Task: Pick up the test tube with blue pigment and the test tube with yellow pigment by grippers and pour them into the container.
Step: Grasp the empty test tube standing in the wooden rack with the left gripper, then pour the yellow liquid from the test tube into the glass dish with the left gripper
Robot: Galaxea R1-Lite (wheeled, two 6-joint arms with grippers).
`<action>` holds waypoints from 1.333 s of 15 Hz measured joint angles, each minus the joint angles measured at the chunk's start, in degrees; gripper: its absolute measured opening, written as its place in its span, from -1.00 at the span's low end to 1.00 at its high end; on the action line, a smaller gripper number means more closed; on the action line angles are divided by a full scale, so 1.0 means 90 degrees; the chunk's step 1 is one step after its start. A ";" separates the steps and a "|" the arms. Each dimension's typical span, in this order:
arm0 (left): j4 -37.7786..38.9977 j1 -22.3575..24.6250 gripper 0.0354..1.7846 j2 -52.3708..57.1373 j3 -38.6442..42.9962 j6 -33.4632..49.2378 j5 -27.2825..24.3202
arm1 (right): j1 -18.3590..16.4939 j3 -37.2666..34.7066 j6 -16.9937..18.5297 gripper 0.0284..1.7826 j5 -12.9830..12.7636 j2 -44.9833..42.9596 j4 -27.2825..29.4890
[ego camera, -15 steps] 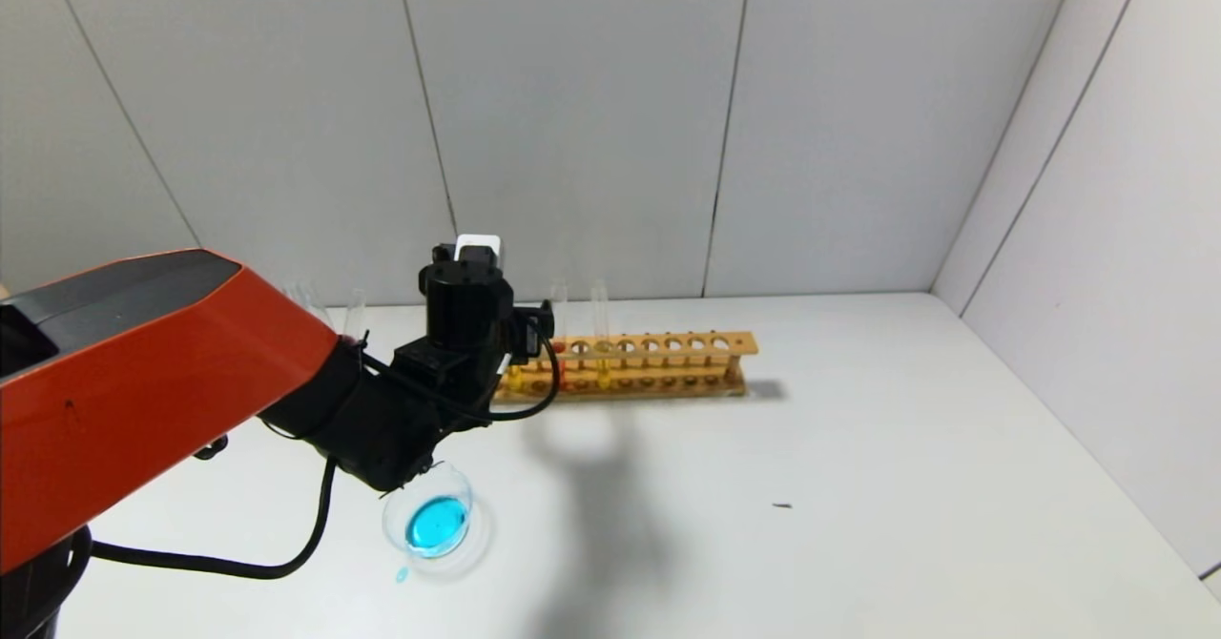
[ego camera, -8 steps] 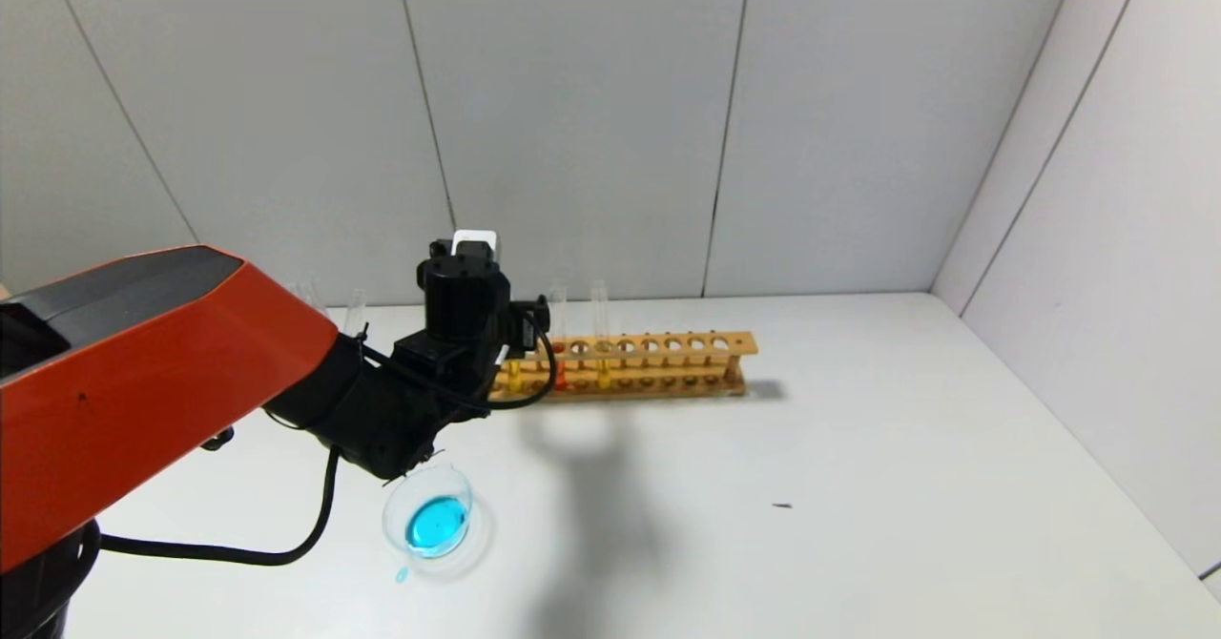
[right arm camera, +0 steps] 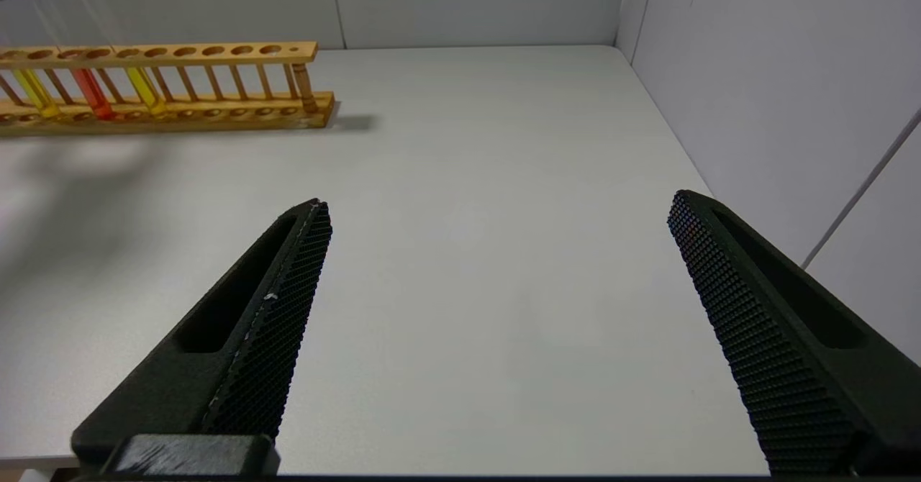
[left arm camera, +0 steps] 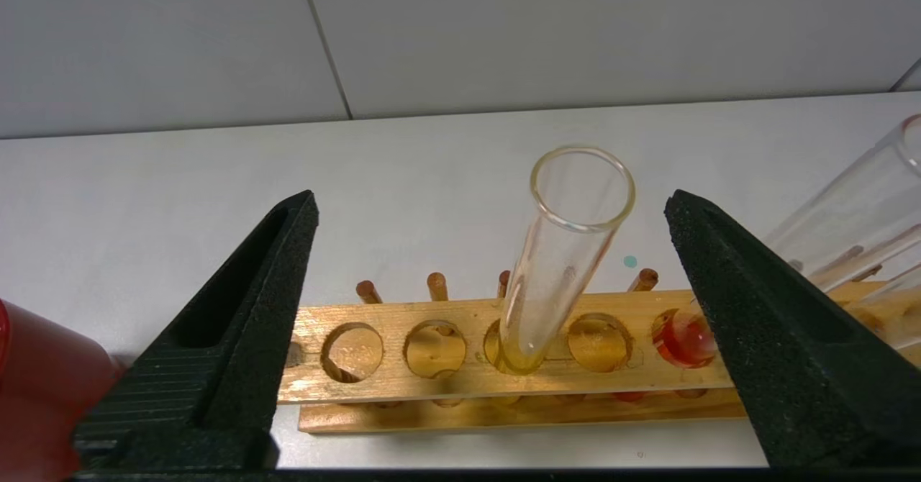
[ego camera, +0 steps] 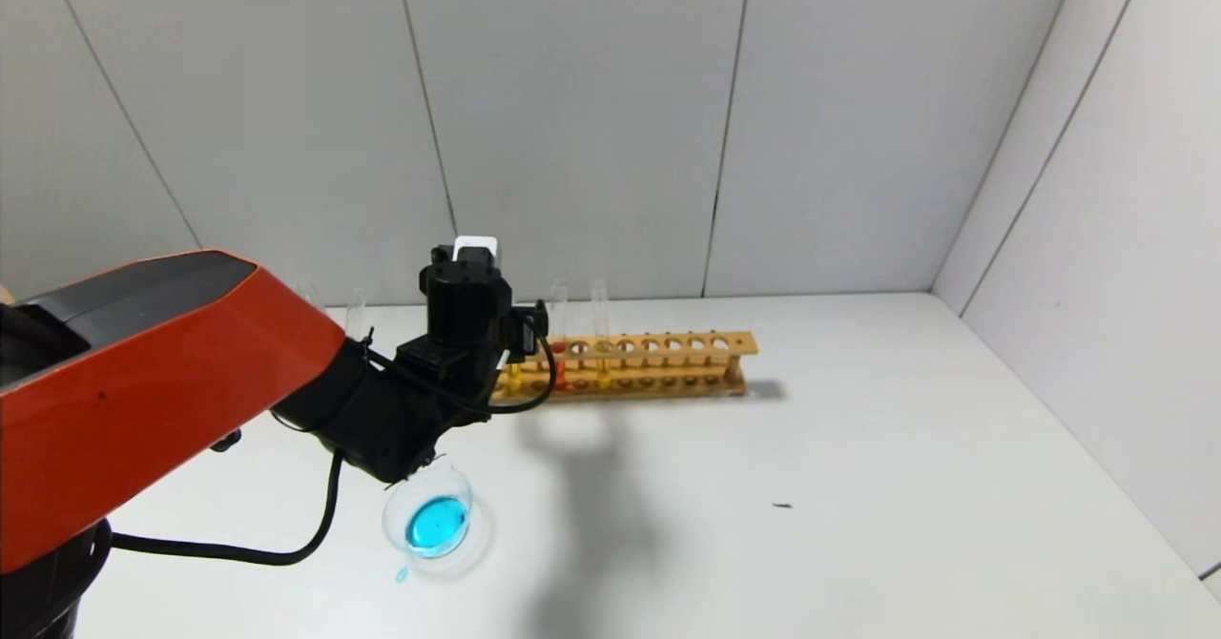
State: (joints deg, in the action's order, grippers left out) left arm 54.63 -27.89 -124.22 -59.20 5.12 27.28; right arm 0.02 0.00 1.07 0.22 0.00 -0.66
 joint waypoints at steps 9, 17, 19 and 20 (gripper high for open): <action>0.0015 -0.0043 -0.61 -0.0041 0.0076 0.0019 0.0005 | 0.0000 0.0000 -0.0003 0.92 0.0000 0.0000 0.0000; -0.0065 -0.0073 -0.69 0.0198 0.0205 -0.0003 0.0009 | 0.0000 0.0000 0.0003 0.92 0.0003 0.0000 0.0003; -0.0100 -0.0107 -0.69 0.0345 0.0238 -0.0009 0.0024 | -0.0003 0.0000 0.0000 0.92 0.0003 0.0000 0.0000; -0.0183 -0.0141 -0.69 0.0435 0.0241 -0.0015 0.0031 | 0.0000 0.0000 0.0000 0.92 0.0000 0.0000 0.0000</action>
State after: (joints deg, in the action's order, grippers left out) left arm 52.98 -29.16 -120.31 -57.03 4.99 27.56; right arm 0.02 0.00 1.07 0.22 0.00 -0.66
